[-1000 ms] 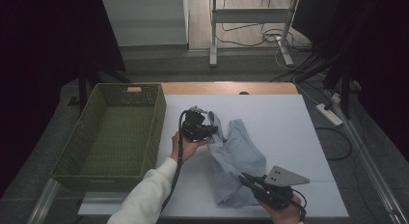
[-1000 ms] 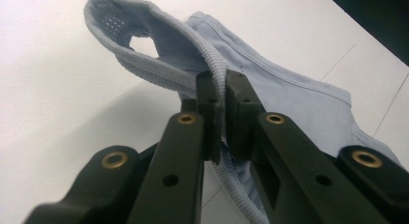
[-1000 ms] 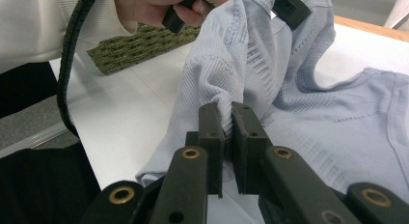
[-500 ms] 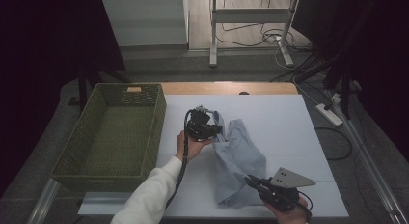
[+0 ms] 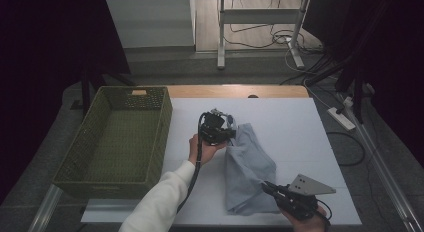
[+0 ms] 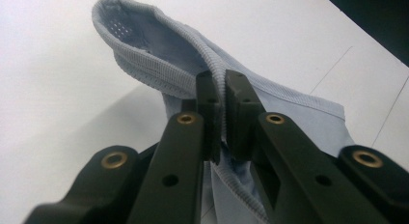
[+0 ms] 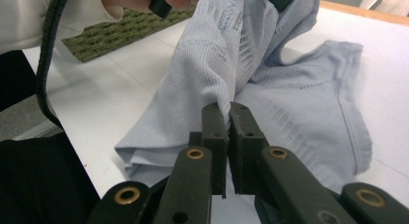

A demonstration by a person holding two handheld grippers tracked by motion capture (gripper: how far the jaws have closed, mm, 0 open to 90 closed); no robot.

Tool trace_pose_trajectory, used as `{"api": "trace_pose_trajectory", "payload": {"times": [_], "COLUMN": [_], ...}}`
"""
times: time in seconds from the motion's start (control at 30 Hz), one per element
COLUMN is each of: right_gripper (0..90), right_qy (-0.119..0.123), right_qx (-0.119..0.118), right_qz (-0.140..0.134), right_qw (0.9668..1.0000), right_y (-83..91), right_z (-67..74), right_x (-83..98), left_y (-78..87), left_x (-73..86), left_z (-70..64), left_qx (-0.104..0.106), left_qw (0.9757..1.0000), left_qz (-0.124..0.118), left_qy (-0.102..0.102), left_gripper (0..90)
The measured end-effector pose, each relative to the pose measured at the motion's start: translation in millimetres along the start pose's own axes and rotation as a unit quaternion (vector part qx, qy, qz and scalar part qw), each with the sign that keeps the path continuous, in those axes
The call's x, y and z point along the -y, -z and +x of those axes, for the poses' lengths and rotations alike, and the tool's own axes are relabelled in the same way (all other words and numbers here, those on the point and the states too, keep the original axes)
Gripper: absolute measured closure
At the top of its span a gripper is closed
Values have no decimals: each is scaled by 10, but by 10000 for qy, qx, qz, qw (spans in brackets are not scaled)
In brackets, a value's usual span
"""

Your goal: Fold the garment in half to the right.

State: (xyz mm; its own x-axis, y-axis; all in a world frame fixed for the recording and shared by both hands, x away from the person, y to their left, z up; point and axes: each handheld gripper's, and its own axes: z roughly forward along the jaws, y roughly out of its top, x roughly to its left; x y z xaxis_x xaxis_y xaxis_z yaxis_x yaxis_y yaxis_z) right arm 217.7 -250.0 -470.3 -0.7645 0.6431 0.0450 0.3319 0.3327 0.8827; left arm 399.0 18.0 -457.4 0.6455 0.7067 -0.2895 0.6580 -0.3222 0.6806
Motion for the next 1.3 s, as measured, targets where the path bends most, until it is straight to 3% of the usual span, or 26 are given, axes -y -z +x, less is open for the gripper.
{"api": "trace_pose_trajectory", "payload": {"times": [0.5,0.77,1.3], "right_gripper": [858,857,856], "right_qy": [-243,-378,-463], "right_qx": [103,139,146], "right_qz": [336,621,925], "right_qw": [9991,9973,9945], "right_y": [84,80,62], "right_z": [-98,-142,-189], "right_x": [125,179,234], "left_y": [-223,-369,-539], "left_x": [-95,-101,-95], "left_z": [-153,-256,-305], "left_qx": [17,0,47], "left_qw": [9998,9993,9988], "left_qz": [170,277,389], "left_qy": [-100,-264,-294], "left_gripper": [843,840,791]}}
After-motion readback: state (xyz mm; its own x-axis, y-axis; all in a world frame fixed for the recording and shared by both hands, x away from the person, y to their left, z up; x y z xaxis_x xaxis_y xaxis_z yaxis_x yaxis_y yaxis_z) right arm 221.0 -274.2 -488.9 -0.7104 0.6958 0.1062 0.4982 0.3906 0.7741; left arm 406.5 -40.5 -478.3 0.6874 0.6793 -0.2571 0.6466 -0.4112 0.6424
